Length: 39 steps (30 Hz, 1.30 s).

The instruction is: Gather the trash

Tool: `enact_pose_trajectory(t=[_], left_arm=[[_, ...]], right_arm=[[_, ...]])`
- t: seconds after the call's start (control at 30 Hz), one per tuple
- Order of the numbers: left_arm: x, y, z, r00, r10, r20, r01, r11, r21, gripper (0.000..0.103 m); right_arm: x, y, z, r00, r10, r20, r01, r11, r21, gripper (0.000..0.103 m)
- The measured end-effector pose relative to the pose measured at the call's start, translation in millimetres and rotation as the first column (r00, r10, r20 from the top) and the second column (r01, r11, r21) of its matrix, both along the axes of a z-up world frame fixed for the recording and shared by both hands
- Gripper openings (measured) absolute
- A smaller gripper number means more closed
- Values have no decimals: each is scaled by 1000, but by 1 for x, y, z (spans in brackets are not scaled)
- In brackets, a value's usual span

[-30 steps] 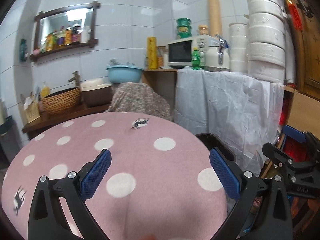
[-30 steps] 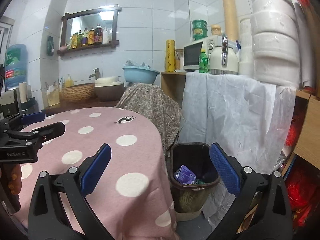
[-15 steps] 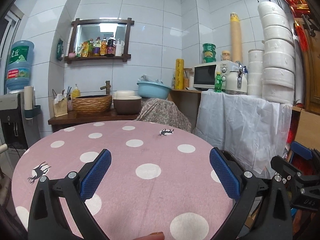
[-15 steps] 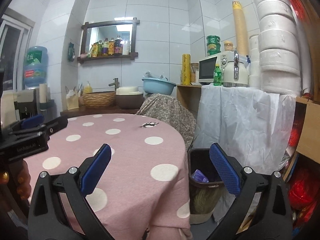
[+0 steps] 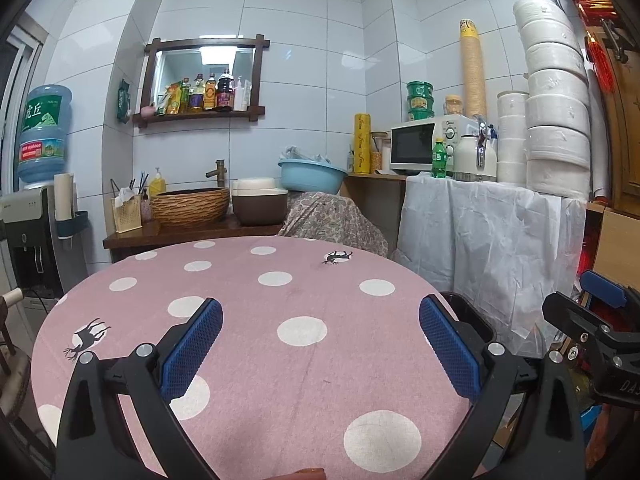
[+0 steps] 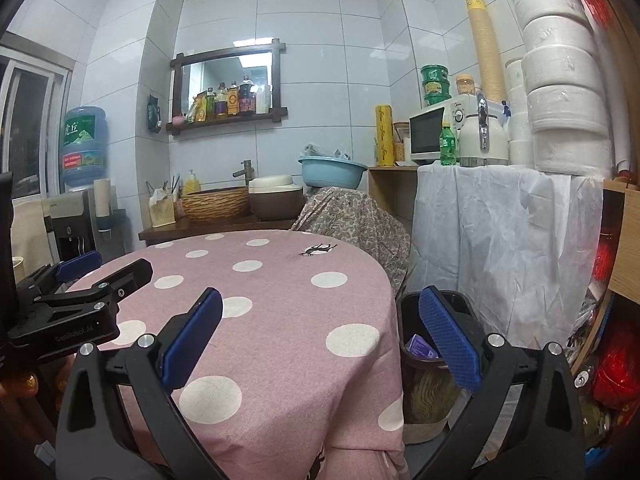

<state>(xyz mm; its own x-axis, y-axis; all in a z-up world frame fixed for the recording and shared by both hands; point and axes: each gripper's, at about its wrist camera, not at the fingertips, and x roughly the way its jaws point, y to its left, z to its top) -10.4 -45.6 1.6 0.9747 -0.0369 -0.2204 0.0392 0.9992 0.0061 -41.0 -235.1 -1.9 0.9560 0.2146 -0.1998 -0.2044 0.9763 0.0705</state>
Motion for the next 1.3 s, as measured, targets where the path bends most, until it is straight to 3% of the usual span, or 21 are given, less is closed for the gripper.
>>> enact_pose_trajectory(t=[1.3], left_arm=[[0, 1, -8, 999, 16, -29, -17, 1000, -17, 98]], right_arm=[[0, 3, -9, 1000, 2, -29, -2, 1000, 6, 97]])
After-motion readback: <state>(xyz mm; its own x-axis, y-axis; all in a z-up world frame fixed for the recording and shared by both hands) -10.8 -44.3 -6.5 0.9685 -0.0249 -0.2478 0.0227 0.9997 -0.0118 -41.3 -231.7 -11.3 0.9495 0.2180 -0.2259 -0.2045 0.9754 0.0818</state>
